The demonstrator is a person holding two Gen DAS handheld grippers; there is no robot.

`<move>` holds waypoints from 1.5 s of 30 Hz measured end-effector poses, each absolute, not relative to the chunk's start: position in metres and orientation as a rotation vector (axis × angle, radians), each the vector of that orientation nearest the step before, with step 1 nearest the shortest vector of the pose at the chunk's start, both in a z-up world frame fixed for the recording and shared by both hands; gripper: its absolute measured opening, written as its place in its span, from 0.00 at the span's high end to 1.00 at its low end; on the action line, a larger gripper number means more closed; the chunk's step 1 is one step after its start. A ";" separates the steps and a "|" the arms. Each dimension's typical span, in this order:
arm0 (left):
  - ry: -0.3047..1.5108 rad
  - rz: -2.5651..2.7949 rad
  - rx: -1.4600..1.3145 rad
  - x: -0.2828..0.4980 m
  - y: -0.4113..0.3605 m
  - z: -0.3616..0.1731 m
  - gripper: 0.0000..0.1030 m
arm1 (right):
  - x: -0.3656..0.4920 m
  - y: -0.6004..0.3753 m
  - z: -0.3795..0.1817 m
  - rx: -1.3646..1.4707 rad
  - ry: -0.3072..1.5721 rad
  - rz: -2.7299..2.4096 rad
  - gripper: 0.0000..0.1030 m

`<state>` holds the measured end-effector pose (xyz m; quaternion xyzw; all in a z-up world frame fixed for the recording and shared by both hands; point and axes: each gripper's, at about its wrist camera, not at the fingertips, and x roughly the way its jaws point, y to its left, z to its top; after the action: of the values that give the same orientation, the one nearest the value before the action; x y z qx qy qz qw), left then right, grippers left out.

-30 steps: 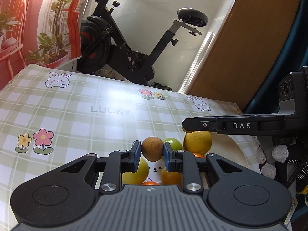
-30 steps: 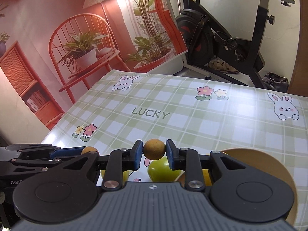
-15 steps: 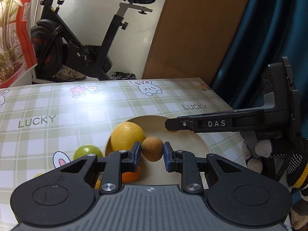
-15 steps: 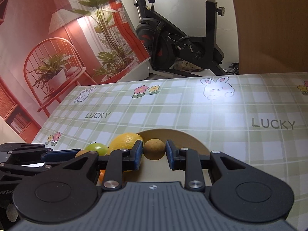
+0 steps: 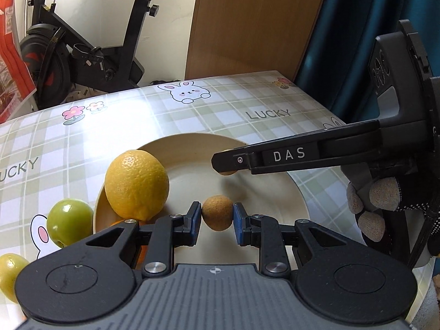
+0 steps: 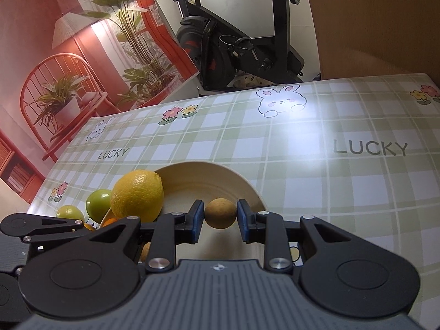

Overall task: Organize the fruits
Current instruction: 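Carry the small brown fruit with the left tool over the plate, then lower the left tool onto the plate and open to release the fruit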

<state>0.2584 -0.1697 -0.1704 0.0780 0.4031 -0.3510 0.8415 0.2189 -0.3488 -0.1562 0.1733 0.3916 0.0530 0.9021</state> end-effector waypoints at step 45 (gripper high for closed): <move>0.736 -0.603 -0.044 0.227 -0.061 -0.101 0.56 | 0.188 -0.295 -0.114 0.285 0.735 0.142 0.70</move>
<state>0.2268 -0.0610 -0.1011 -0.0211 0.3544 -0.2901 0.8887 0.1882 -0.2953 -0.1136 0.1388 0.3577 0.0691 0.9209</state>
